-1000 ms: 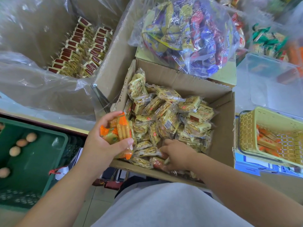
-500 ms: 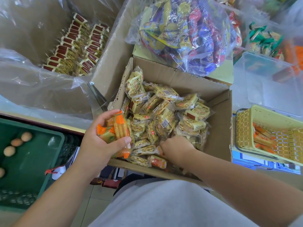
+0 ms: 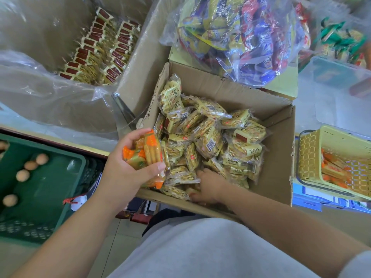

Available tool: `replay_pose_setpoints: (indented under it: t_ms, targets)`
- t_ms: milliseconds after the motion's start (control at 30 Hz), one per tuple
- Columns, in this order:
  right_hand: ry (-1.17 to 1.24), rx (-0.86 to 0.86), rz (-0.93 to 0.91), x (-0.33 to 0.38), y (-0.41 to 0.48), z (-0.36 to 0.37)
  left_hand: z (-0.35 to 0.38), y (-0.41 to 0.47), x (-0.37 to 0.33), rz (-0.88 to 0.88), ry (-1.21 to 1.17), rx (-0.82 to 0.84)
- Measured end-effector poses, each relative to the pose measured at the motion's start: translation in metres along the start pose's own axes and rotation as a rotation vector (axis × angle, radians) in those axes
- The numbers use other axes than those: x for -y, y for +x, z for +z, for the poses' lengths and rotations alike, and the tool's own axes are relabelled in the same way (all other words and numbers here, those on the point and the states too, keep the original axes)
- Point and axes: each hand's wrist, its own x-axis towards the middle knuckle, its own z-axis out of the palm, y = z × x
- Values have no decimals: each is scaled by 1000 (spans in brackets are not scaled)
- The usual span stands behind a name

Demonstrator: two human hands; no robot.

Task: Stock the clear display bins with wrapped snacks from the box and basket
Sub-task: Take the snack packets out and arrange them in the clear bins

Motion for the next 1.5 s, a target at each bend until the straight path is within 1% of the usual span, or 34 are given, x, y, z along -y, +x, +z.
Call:
replay_pose_setpoints:
  t_ms: [100,133,233,333,400,467,533,567,667,700,767,833,867,933,1067,1167,1267,1300,1400,1500]
  targets:
    - [-30,75,19,6,2,0,0,0,0,-7,-23,-5]
    - [21,105,19,5,2,1,0,1,-1,-10,-31,-10]
    - [354,206,18,-3,-2,-1,1,0,-1,-19,-41,-13]
    - [508,269,-14,-7,-9,-15,1,0,-1,-18,-75,-13]
    - [494,265,-38,-9,-17,-28,0,0,-3,-13,-129,-32]
    - [356,262,-76,-13,-27,-44,-2,0,-6,-2,-194,-41]
    - [314,225,-91,-16,-41,-62,-7,0,-6,-10,-256,-42]
    - [337,167,-101,-17,-47,-72,-10,0,-6,-19,-285,-49]
    - [508,-97,-175,-6,-52,-97,-14,1,-5,-55,-398,-74]
    - [543,-154,-216,3,-47,-100,-15,1,-5,-62,-421,-75]
    - [481,-165,-291,26,-32,-98,-13,1,-5,-68,-415,-69]
    - [352,-68,-329,47,-12,-88,-11,1,-5,-65,-381,-68]
    - [299,-20,-321,54,-3,-84,-10,1,-4,-59,-371,-70]
    - [244,15,-265,57,12,-79,-10,0,-3,-51,-376,-73]
    - [107,16,-177,39,20,-76,-13,0,-4,-58,-434,-81]
    - [121,-44,-183,22,14,-72,-14,-1,-4,-67,-468,-83]
    - [49,-70,-200,19,10,-70,-14,-1,-5,-78,-477,-84]
    - [-13,-55,-195,21,11,-69,-14,-1,-5,-83,-475,-81]
    - [-318,47,-184,36,15,-70,-14,-1,-7,-89,-474,-73]
    - [-423,120,-166,51,17,-70,-14,-1,-6,-84,-478,-76]
